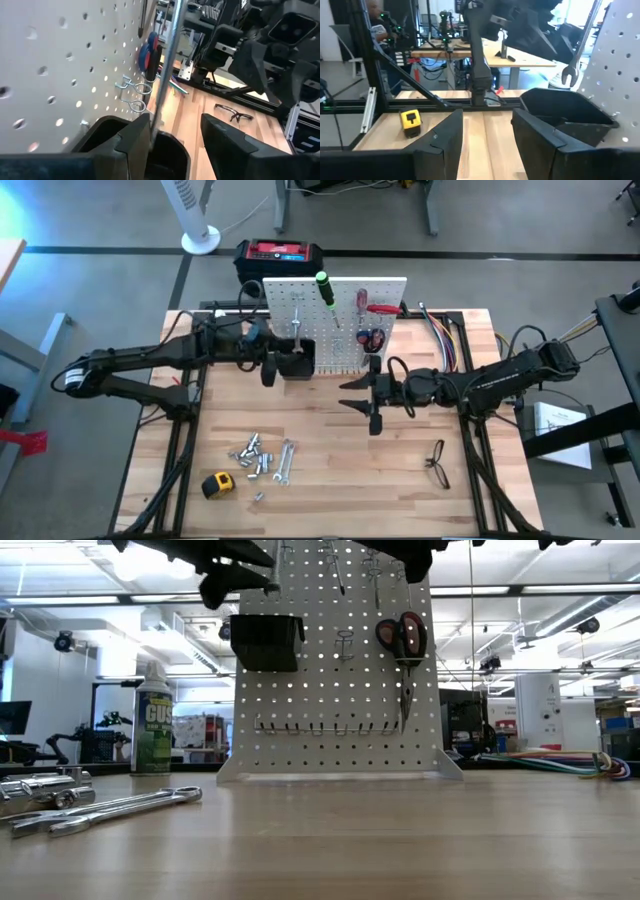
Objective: Hang tools onto peg board
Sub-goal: Hang the left silver wrench on the pegboard
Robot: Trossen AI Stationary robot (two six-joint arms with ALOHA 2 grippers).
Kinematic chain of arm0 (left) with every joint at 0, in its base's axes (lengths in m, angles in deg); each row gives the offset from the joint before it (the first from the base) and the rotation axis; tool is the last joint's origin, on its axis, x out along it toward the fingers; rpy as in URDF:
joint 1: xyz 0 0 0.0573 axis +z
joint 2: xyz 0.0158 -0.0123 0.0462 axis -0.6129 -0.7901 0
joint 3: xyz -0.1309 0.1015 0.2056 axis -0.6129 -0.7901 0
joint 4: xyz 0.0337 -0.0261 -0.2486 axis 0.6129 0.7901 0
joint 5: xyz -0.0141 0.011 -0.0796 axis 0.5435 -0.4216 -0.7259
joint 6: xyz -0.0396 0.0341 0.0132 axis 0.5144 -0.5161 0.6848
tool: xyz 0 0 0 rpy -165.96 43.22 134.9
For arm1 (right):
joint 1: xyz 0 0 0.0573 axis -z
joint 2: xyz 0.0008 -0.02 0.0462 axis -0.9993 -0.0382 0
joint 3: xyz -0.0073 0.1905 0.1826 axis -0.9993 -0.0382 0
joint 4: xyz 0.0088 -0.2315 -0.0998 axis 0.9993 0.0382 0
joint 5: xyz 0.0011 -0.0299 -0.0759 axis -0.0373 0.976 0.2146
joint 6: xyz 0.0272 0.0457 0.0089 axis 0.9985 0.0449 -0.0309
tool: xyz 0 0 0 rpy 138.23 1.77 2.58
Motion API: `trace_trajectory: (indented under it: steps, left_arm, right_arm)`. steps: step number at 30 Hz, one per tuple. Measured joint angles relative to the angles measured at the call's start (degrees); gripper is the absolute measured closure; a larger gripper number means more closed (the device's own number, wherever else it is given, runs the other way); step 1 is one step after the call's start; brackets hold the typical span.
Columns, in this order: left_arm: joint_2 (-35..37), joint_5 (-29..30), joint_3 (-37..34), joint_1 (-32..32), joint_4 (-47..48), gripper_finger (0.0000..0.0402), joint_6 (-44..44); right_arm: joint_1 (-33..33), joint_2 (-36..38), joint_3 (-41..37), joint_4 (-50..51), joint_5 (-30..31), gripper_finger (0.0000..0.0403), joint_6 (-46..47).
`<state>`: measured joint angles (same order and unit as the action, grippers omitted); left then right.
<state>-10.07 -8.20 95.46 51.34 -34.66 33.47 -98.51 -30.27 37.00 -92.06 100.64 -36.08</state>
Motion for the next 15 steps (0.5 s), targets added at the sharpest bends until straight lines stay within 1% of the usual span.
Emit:
trace_trajectory:
  steps: [5, 8, 12, 15]
  left_arm:
    - [3.2, 1.3, 0.0, 0.0, 5.6, 0.0235, -1.2]
    - [5.4, 3.9, 0.0, -0.7, 10.3, 0.0235, -1.7]
    - [7.4, 7.3, 0.0, -3.8, 15.1, 0.0235, -1.7]
    - [8.0, 8.7, 0.0, -7.3, 19.8, 0.0236, 1.4]
  right_arm:
    - [0.0, 0.0, 0.0, 0.4, 0.1, 0.0279, 0.0]
    - [0.0, 0.0, 0.0, 0.4, 0.1, 0.0296, 0.0]
    - [0.0, 0.0, 0.0, 1.7, 0.1, 0.0312, 0.0]
    - [0.0, 0.0, 0.0, 2.1, 0.1, 0.0320, -1.1]
